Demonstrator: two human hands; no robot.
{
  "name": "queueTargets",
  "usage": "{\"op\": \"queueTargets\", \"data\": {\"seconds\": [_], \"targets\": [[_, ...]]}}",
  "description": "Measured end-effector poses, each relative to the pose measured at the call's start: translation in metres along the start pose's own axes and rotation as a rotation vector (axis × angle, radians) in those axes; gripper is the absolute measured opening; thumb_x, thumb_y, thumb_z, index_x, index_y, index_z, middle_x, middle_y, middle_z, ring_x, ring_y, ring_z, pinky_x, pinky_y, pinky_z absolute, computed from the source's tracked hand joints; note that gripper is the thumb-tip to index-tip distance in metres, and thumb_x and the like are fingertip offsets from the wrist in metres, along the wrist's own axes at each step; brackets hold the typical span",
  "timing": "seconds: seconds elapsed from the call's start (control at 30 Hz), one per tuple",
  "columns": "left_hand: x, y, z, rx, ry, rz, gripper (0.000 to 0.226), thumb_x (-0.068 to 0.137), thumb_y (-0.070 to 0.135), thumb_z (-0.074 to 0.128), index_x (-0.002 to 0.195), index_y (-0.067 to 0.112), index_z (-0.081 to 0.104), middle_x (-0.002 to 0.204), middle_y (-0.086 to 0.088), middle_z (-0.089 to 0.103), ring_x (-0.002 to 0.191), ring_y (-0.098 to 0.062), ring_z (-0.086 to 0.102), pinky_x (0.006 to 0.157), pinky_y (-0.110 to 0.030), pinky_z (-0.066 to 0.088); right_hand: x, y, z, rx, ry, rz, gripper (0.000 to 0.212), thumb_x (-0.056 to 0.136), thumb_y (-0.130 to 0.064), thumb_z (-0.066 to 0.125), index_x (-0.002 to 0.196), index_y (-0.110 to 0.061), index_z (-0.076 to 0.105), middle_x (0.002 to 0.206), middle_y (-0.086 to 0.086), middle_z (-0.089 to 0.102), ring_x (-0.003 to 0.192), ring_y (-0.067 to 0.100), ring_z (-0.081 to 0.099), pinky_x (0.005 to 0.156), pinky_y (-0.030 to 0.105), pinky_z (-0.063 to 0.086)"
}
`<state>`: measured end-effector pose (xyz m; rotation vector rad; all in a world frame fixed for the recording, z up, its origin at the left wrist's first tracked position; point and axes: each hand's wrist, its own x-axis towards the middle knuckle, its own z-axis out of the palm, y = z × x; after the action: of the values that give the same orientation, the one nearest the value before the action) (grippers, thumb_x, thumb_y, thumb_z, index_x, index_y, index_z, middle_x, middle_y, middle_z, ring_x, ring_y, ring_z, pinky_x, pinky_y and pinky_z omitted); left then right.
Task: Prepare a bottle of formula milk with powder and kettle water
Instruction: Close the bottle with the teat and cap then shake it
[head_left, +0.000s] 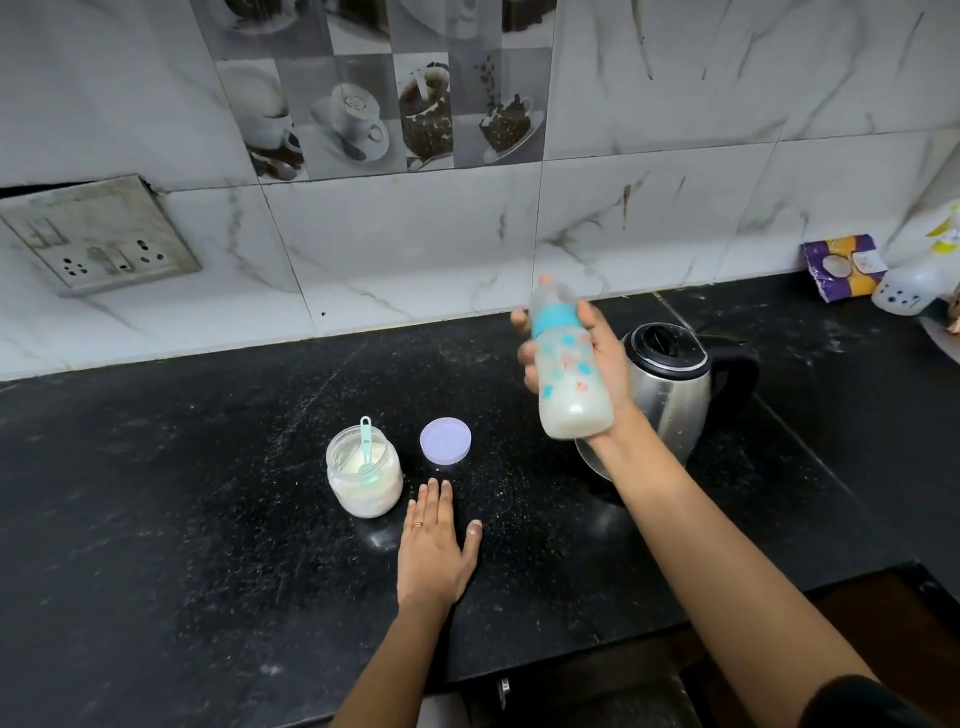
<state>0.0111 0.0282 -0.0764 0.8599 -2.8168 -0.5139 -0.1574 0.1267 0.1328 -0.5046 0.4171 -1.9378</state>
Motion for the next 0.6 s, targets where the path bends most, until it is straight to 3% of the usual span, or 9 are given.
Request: {"op": "queueTargets", "data": {"seconds": [0.1, 0.2, 0.27, 0.4, 0.53, 0.6], "targets": [[0.0, -0.001, 0.001, -0.004, 0.006, -0.005, 0.087, 0.08, 0.062, 0.003, 0.151, 0.012, 0.014, 0.159, -0.007, 0.012, 0.147, -0.017, 0.003, 0.117, -0.026, -0.007, -0.003, 0.01, 0.002, -0.166, -0.075, -0.029, 0.051, 0.076, -0.026, 0.07, 0.125, -0.023, 0.054, 0.099, 0.016, 0.06, 0.062, 0.027, 0.06, 0.051, 0.033, 0.054], [0.001, -0.001, 0.001, 0.004, 0.005, -0.003, 0.087, 0.081, 0.062, 0.002, 0.151, 0.012, 0.013, 0.159, -0.006, 0.011, 0.147, -0.017, 0.003, 0.116, -0.026, -0.008, 0.007, 0.013, 0.002, -0.052, 0.088, -0.078, 0.064, 0.052, -0.029, 0.088, 0.104, -0.006, 0.057, 0.083, 0.01, 0.06, 0.057, 0.02, 0.059, 0.048, 0.028, 0.051], [0.001, -0.001, 0.002, 0.001, 0.006, -0.003, 0.087, 0.081, 0.062, 0.003, 0.151, 0.012, 0.014, 0.159, -0.007, 0.011, 0.147, -0.017, 0.003, 0.117, -0.026, -0.007, 0.009, 0.015, 0.0, -0.055, 0.144, -0.08, 0.069, 0.047, -0.03, 0.089, 0.1, -0.006, 0.053, 0.079, 0.009, 0.06, 0.056, 0.02, 0.058, 0.048, 0.027, 0.051], [0.0, -0.002, 0.002, 0.011, 0.002, -0.003, 0.087, 0.081, 0.062, 0.002, 0.152, 0.012, 0.012, 0.159, -0.007, 0.01, 0.147, -0.017, 0.002, 0.117, -0.027, -0.008, 0.0, 0.028, 0.002, -0.203, 0.061, -0.053, 0.056, 0.069, -0.029, 0.074, 0.118, -0.022, 0.048, 0.09, 0.012, 0.062, 0.057, 0.025, 0.058, 0.048, 0.029, 0.051], [0.0, -0.001, 0.001, 0.005, 0.002, 0.001, 0.087, 0.081, 0.062, 0.001, 0.152, 0.012, 0.011, 0.159, -0.007, 0.01, 0.147, -0.017, 0.002, 0.116, -0.026, -0.009, 0.009, 0.023, 0.003, -0.005, 0.337, -0.116, 0.034, 0.084, -0.037, 0.055, 0.096, -0.005, 0.051, 0.077, 0.008, 0.055, 0.051, 0.018, 0.058, 0.045, 0.024, 0.05], [0.0, -0.002, 0.001, 0.009, -0.002, 0.0, 0.087, 0.08, 0.062, 0.001, 0.152, 0.013, 0.01, 0.16, -0.006, 0.009, 0.147, -0.016, 0.0, 0.116, -0.026, -0.009, 0.007, 0.025, 0.001, -0.049, 0.297, -0.068, 0.033, 0.081, -0.034, 0.058, 0.099, -0.007, 0.051, 0.082, 0.008, 0.057, 0.053, 0.019, 0.057, 0.046, 0.025, 0.05]]}}
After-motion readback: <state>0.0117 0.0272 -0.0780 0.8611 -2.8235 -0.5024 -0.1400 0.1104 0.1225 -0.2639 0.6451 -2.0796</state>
